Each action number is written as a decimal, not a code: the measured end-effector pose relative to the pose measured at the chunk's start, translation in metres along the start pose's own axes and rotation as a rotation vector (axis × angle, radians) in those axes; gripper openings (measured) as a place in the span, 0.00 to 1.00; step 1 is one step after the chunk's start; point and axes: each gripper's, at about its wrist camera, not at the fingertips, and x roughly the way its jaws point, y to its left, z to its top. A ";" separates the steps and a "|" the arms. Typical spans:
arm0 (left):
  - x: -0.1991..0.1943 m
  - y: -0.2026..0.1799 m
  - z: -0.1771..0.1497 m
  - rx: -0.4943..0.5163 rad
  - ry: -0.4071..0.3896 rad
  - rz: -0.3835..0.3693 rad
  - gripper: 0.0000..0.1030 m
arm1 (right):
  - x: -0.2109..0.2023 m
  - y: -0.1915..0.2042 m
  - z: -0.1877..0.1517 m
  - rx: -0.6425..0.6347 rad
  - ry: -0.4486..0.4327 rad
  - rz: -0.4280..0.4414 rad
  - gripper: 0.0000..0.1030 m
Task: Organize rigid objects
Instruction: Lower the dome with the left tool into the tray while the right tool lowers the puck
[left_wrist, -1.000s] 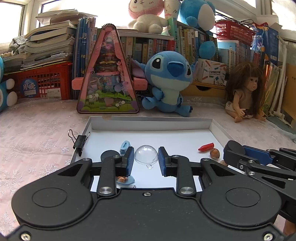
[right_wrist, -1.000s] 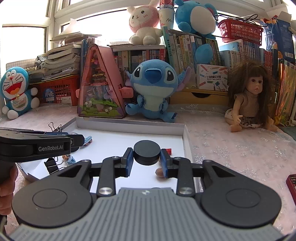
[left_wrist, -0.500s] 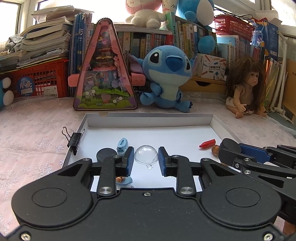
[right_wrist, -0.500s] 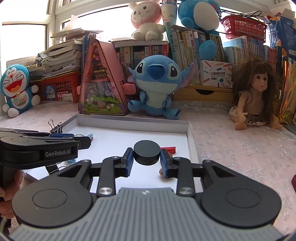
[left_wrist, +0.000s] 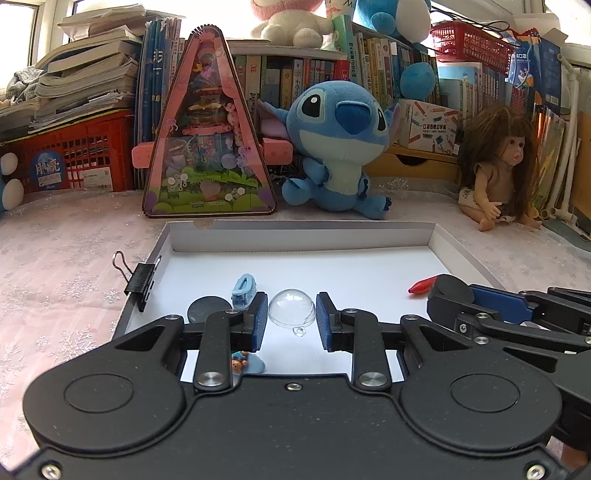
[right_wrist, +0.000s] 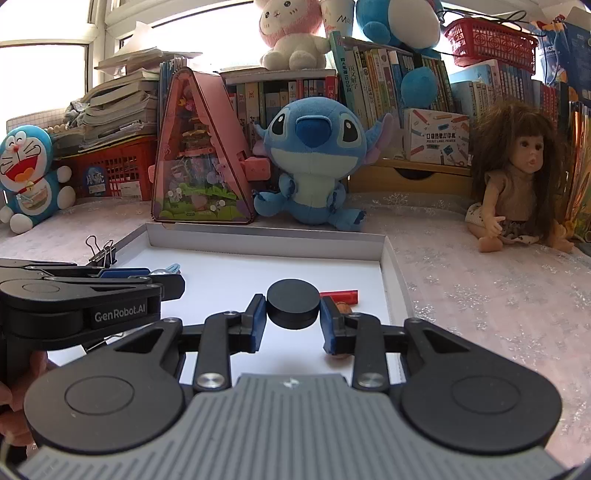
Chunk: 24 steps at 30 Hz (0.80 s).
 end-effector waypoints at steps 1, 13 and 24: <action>0.001 -0.001 0.000 0.002 0.002 -0.001 0.26 | 0.002 0.000 0.000 0.001 0.002 0.001 0.35; 0.017 -0.003 0.001 0.009 0.032 0.000 0.26 | 0.019 0.000 0.005 0.021 0.034 0.017 0.35; 0.026 -0.005 0.007 0.027 0.082 0.003 0.26 | 0.030 0.001 0.007 0.006 0.069 0.030 0.35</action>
